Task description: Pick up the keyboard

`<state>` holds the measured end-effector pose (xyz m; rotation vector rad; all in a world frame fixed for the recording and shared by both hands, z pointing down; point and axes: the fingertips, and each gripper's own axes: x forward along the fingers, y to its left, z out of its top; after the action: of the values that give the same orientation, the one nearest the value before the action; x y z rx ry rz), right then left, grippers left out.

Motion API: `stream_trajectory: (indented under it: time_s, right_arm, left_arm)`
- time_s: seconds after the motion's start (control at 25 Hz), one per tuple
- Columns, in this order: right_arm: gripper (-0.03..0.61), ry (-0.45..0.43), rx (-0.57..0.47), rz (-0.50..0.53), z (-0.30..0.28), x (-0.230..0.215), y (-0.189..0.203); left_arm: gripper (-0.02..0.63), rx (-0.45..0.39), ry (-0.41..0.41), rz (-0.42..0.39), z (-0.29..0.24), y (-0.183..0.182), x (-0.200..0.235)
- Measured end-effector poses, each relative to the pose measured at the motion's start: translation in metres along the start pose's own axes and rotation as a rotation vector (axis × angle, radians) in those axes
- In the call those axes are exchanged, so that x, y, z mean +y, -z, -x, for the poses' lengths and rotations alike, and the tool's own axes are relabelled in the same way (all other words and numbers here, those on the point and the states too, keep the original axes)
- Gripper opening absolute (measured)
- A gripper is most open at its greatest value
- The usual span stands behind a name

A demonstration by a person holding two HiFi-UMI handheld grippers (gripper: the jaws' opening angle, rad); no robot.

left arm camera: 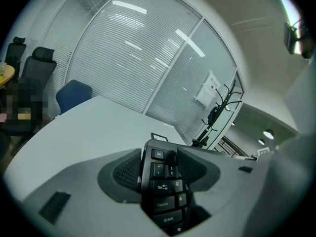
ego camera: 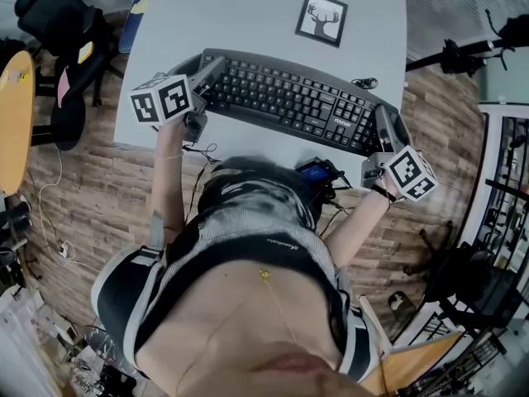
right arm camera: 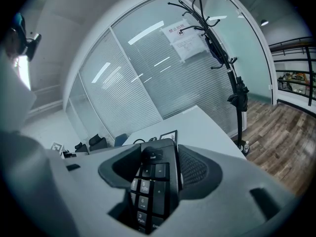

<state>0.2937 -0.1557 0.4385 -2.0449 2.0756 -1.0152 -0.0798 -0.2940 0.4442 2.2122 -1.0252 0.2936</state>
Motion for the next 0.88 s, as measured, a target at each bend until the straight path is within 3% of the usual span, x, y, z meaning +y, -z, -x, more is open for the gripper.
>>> stream_trajectory:
  time_s: [0.88]
  right_arm:
    - [0.235,-0.003,0.011,0.004,-0.0032,-0.0001,0.0016]
  left_arm:
    - [0.215,-0.013,-0.034,-0.014,0.0030,-0.0048,0.0033]
